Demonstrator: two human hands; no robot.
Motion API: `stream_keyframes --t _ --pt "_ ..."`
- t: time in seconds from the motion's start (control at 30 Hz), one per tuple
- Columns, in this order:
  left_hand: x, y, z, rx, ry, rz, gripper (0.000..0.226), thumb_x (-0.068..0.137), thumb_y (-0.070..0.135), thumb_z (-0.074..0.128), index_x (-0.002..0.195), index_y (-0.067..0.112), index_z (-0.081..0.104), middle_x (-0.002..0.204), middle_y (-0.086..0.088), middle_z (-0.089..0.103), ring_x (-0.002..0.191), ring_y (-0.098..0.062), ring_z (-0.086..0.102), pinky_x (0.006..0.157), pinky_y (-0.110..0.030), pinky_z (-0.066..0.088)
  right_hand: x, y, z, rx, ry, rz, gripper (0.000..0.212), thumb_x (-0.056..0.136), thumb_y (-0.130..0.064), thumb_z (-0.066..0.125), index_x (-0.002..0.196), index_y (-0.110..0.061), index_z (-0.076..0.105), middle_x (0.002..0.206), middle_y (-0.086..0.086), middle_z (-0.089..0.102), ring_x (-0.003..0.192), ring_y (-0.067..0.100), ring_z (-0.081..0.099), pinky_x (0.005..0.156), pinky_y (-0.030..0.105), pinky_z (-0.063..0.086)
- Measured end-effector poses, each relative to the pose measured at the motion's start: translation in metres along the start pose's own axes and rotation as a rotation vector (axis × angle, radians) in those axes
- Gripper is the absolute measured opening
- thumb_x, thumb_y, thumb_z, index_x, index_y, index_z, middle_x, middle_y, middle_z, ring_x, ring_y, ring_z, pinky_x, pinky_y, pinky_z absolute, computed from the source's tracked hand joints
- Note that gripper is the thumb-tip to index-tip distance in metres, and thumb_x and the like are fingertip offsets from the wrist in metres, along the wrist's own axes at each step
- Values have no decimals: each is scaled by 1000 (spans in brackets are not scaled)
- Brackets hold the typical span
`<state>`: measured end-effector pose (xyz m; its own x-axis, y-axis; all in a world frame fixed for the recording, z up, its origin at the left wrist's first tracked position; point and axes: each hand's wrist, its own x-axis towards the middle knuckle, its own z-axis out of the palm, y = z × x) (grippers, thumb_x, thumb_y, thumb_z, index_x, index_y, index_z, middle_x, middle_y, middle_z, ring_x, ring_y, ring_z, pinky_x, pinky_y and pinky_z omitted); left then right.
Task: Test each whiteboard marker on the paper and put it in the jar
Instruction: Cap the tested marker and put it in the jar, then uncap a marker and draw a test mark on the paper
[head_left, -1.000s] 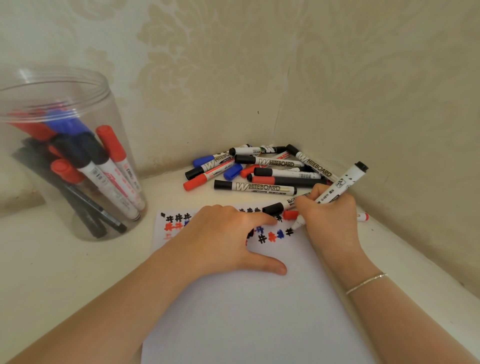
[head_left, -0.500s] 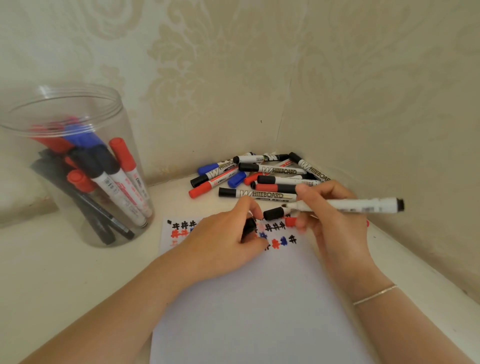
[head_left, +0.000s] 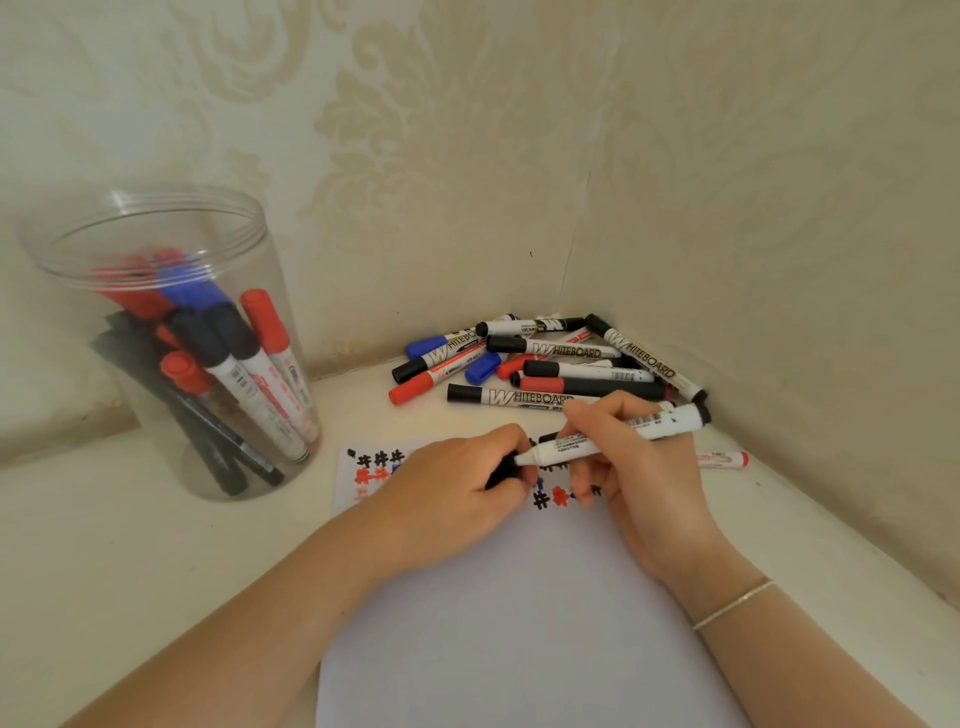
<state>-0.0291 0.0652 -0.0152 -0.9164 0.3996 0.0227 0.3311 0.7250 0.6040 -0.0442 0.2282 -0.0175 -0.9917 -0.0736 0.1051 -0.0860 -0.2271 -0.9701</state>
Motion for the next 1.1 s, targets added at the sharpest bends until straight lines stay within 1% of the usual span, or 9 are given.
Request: stream_keyframes --t 0.1,0.2,0.33,0.47,0.6,0.8,0.9,1.0,1.1 --pt "-2 0 1 35 10 31 7 97 33 44 91 33 48 74 8 57 68 -6 52 62 -26 41 -1 0 -1 -48 -104 4 23 73 -19 72 73 3 67 64 24 66 45 24 57 47 31 48" --pt "-4 0 0 -51 47 46 11 96 29 46 85 34 47 71 10 56 66 -6 51 62 -26 40 -1 -4 -2 116 -164 80 45 83 -33 57 85 11 68 80 33 67 55 30 63 52 32 53" --pt "-4 0 1 -163 147 17 22 95 19 46 78 32 53 55 20 49 53 -2 44 50 -17 29 2 -6 -1 70 107 -40 4 87 -10 59 87 -6 57 62 14 61 41 24 53 41 28 44" --pt "-2 2 3 -354 265 -54 36 97 41 42 73 22 62 57 7 54 54 -6 48 55 -24 36 3 -3 8 -197 194 -128 21 89 -5 61 77 -7 44 51 17 52 35 21 52 39 28 43" --pt "2 5 3 -211 506 -158 66 92 53 32 58 3 59 50 -8 56 48 -15 51 51 -25 38 -1 -6 20 -260 139 -114 25 88 -15 64 71 -6 47 47 12 53 28 20 44 32 21 33" --pt "0 12 -12 -193 626 -156 54 96 41 44 48 17 49 41 2 45 41 -15 44 43 -22 32 2 -23 33 -274 108 -43 26 89 -19 64 74 0 54 47 13 51 27 14 34 32 17 28" --pt "-6 27 -47 -82 736 -45 21 94 36 53 79 22 59 54 6 58 48 -12 54 44 -23 42 22 -36 50 -95 59 33 19 92 -17 59 79 -4 53 52 11 50 31 12 31 35 19 23" --pt "-19 43 -89 -75 956 41 15 87 29 66 94 22 55 74 10 66 66 0 62 59 -12 48 43 -52 82 43 -73 143 27 94 -32 55 83 -7 52 58 8 51 35 13 35 39 23 28" --pt "-40 57 -125 -7 1232 229 14 87 19 69 94 14 58 79 11 65 71 -2 64 67 -13 50 61 -59 110 -224 -122 146 36 98 -43 43 92 -9 55 68 7 59 41 18 50 42 27 42"
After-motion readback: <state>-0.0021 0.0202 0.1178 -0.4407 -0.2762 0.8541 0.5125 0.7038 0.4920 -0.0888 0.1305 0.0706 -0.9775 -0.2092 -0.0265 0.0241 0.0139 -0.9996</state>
